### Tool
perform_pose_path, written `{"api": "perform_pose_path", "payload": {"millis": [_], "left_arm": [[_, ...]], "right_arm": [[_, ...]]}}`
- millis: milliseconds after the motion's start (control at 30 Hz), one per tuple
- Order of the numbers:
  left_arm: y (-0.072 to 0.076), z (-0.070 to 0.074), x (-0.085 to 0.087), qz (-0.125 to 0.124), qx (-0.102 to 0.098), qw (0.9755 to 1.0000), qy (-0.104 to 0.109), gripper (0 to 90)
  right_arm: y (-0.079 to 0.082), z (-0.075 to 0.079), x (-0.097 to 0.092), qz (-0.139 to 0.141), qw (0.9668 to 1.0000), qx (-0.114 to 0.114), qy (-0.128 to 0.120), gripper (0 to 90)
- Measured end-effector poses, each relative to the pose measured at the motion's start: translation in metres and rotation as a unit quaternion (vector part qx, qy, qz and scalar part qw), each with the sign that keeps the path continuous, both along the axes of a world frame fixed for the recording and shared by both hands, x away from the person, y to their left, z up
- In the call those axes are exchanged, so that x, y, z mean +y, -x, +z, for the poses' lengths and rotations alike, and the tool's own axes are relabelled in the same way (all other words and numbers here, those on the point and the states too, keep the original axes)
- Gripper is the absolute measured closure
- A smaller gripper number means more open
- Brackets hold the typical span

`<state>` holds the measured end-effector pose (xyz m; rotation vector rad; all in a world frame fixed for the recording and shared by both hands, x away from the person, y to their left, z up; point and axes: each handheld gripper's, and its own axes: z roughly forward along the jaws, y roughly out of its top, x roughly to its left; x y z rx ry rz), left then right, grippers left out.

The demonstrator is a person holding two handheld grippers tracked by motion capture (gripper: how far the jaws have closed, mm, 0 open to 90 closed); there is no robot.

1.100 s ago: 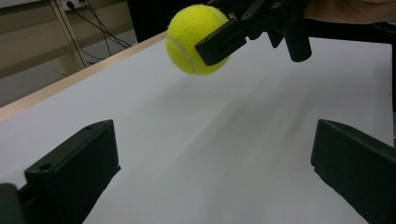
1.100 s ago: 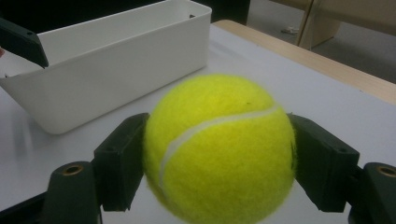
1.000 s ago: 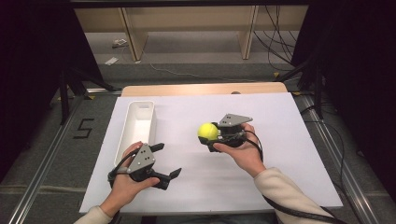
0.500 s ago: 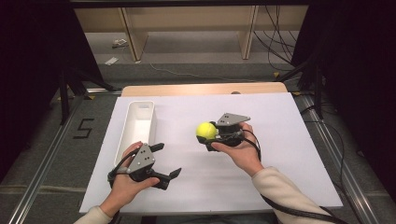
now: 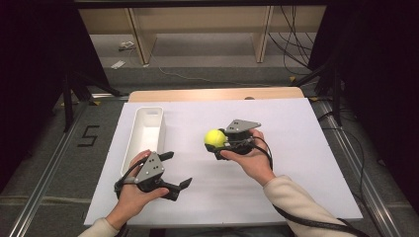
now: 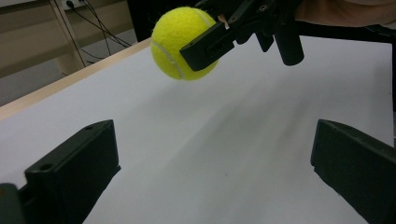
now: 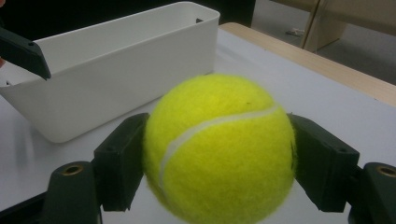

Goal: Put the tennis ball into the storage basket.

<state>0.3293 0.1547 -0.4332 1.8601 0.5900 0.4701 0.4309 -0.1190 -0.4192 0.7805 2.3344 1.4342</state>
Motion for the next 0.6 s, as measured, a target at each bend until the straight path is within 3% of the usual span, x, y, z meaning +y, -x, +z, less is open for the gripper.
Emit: {"api": "perform_pose_path", "payload": {"millis": [600], "left_arm": [[0.0001,-0.0001,-0.0004,-0.001,0.000,1.0000,-0.001,0.5]], "right_arm": [[-0.0037,0.0031,0.0088,0.001,1.0000,-0.001,-0.007,26.2]]}}
